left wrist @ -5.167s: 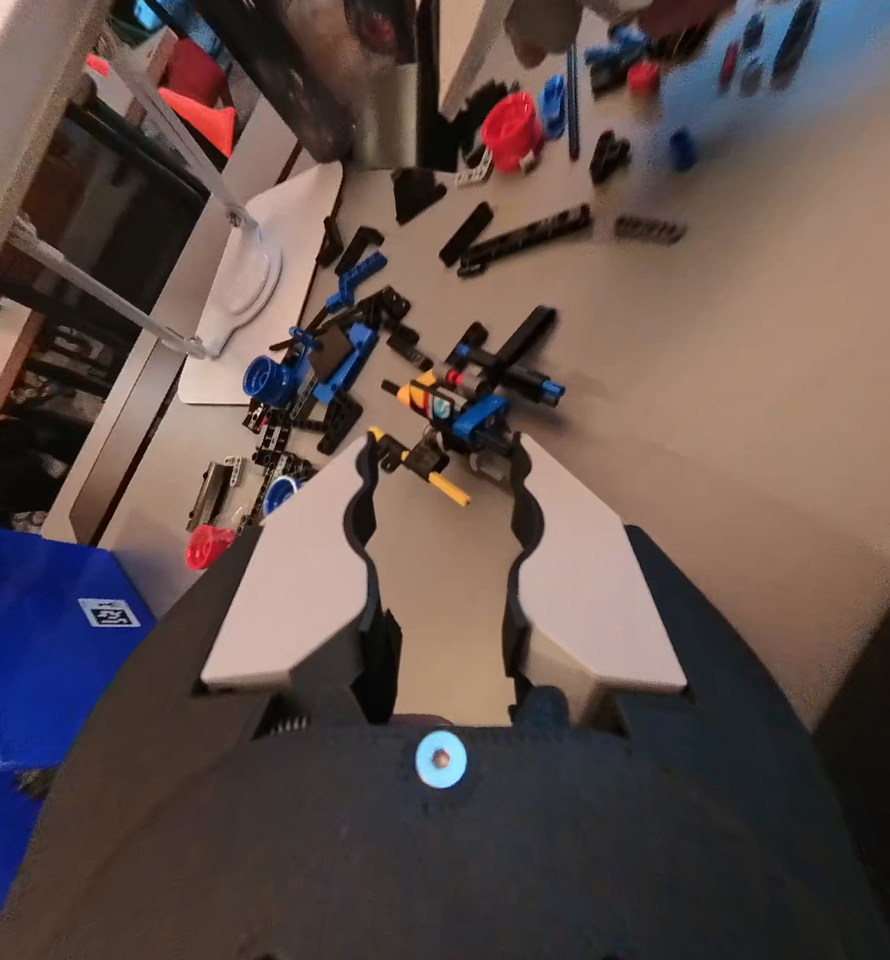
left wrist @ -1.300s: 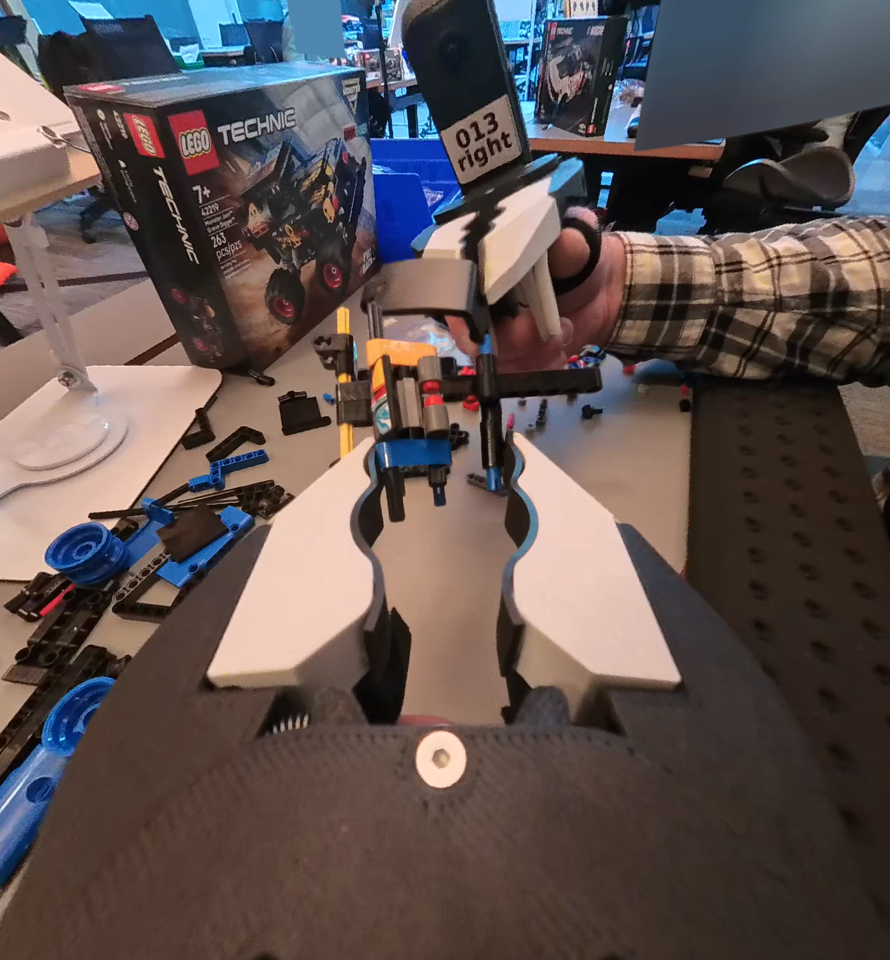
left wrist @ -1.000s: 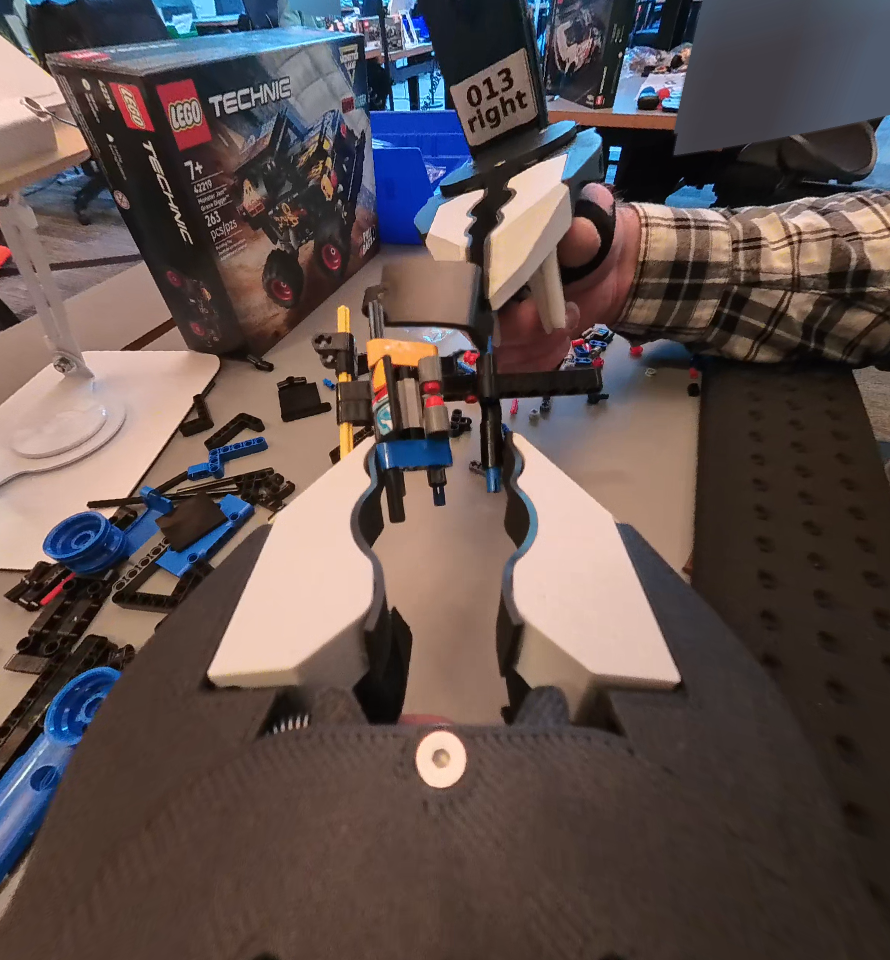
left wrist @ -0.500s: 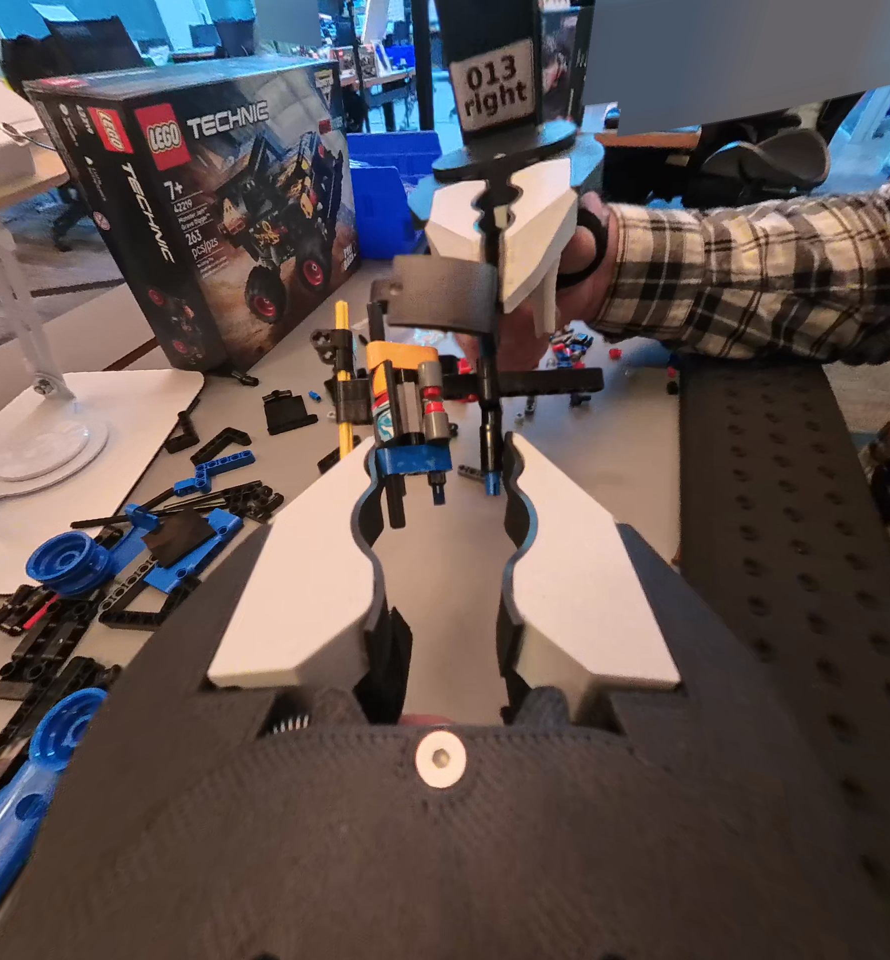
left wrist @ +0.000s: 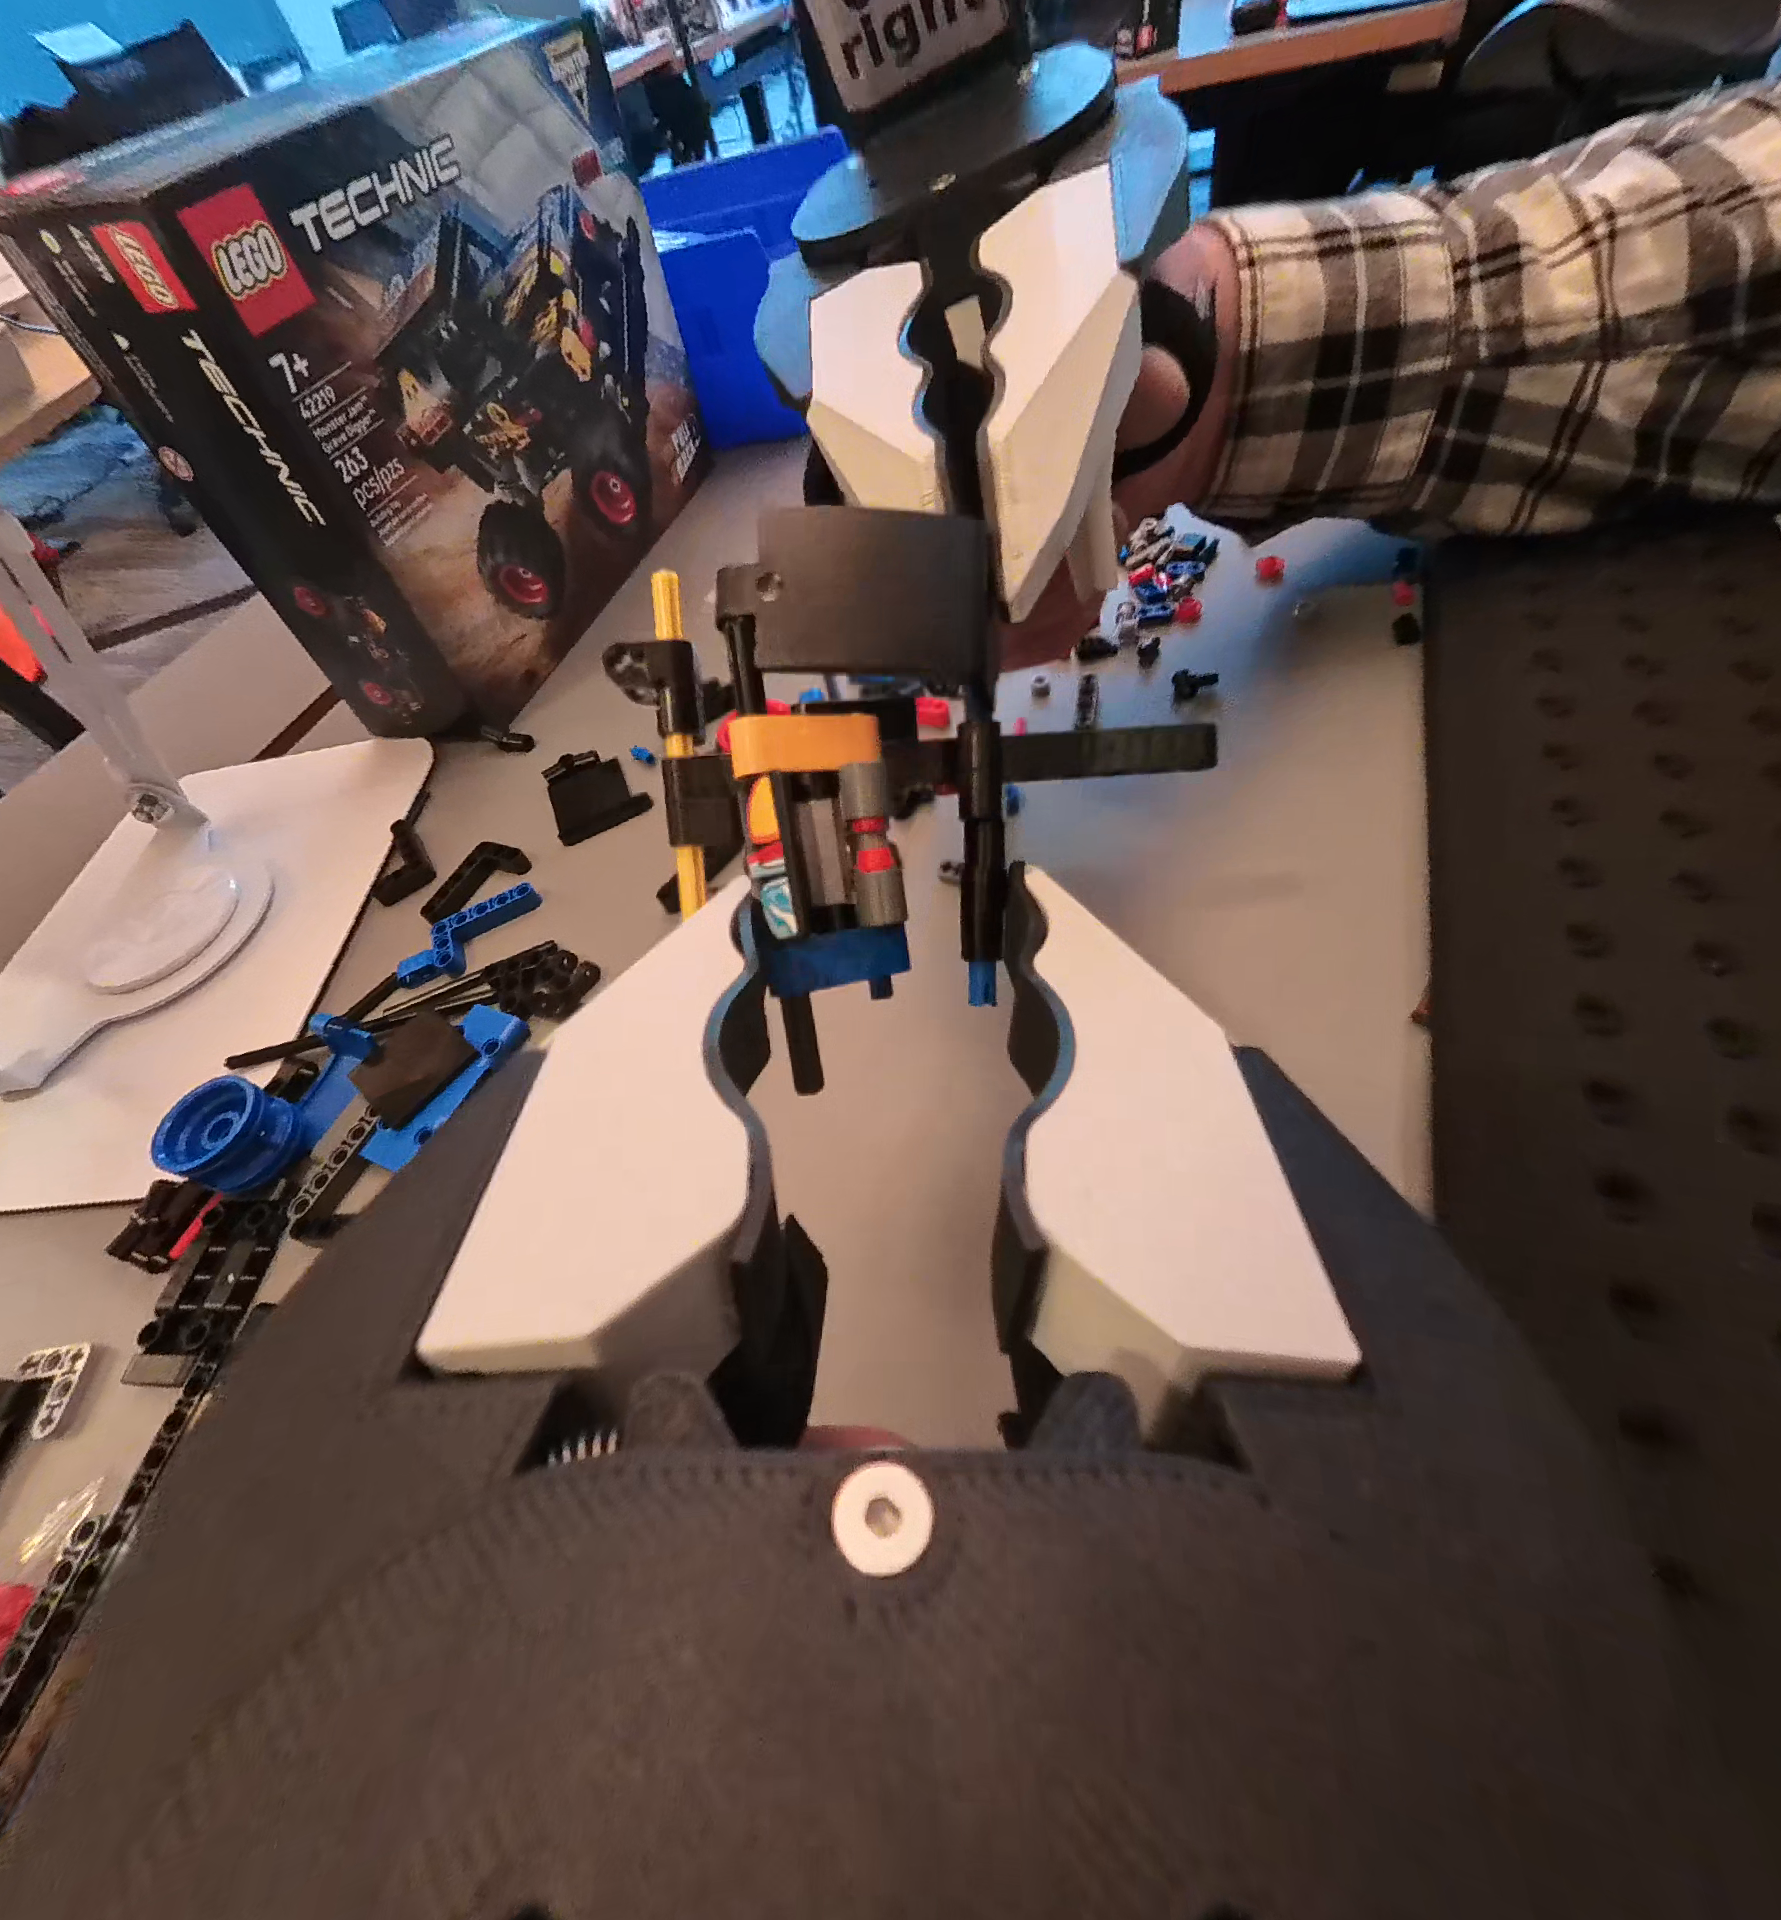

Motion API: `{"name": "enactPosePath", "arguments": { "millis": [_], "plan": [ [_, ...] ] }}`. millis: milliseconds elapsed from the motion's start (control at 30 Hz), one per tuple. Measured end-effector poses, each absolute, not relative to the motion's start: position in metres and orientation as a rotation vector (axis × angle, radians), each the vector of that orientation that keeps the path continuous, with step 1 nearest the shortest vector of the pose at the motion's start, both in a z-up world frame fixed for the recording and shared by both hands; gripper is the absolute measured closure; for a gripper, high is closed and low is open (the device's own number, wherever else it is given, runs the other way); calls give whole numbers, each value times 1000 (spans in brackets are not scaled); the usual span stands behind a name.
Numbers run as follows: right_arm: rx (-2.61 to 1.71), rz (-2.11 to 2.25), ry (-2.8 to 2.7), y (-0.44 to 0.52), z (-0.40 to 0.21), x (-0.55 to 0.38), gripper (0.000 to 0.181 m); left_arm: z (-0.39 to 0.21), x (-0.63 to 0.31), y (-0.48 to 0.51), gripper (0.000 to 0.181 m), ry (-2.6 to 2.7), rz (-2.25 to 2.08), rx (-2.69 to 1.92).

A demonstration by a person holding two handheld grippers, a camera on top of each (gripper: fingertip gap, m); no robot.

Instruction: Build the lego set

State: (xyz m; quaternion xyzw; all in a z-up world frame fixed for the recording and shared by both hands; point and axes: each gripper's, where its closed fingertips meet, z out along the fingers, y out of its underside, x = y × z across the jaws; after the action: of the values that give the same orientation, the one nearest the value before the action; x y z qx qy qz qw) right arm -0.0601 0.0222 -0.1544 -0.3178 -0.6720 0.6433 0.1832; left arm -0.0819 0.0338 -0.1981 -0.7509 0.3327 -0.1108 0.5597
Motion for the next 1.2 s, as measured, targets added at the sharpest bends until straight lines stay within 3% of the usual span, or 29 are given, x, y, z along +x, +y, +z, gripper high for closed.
{"name": "enactPosePath", "arguments": {
  "millis": [333, 600, 733, 933, 1200],
  "plan": [
    [-1057, 1619, -2121, 16, -213, -71, 181, -258, -97, 25, 139, 879, -201, -1991],
    [-1118, 1581, -2173, 14, -232, -78, 180, -271, -105, 21, 140, 906, -201, -2019],
    [-1161, 1527, -2161, 18, -234, -81, 150, -271, -104, 21, 139, 911, -187, -2017],
    [-1183, 1525, -2084, 21, -222, -85, 153, -271, -104, 22, 139, 914, -161, -2017],
    [-1250, 1532, -2075, 21, -226, -86, 171, -269, -110, 26, 140, 923, -41, -2008]
  ]
}}
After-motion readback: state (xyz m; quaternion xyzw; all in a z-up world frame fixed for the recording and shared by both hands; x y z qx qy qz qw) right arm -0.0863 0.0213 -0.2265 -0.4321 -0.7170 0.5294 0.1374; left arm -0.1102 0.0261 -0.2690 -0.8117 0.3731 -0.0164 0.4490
